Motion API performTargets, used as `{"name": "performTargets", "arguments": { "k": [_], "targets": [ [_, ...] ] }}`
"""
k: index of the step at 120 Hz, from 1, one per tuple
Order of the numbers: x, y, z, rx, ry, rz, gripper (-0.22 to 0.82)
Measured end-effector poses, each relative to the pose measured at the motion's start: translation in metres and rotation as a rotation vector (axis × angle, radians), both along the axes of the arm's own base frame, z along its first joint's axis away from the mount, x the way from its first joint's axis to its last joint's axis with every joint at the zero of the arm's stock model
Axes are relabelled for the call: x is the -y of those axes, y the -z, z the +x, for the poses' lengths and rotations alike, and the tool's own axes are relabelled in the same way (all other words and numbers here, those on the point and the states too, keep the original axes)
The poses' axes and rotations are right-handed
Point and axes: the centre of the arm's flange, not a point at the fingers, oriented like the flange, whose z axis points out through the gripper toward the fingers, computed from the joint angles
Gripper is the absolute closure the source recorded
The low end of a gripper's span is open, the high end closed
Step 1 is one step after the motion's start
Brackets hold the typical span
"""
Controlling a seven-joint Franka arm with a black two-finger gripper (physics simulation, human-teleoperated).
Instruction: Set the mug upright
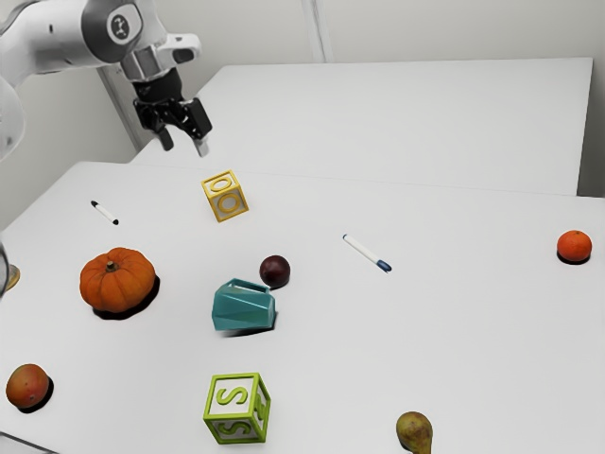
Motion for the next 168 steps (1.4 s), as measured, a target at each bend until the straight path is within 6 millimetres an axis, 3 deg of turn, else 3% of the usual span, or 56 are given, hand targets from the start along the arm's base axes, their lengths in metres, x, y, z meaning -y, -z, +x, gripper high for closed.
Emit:
{"name": "performTargets", "arguments": {
  "k": [17,29,42,63,89,121,151,168],
  "targets": [
    [0.003,0.007,0.001,0.0,0.027,-0.018,0.0],
    [-0.001,0.041,-0.01,-0.065,-0.002,-0.116,0.0],
    [-0.008,0.083,-0.04,-0.138,-0.068,-0.265,0.0],
    [-0.008,0.151,-0.068,-0.238,-0.182,-0.462,0.0],
    [-0.011,0.207,-0.075,-0.298,-0.284,-0.602,0.0],
    [-0.021,0.238,-0.073,-0.271,-0.276,-0.619,0.0],
    [-0.053,0.254,-0.07,-0.205,-0.278,-0.581,0.0],
    [-0.053,0.272,-0.075,-0.219,-0.27,-0.578,0.0]
  ]
}}
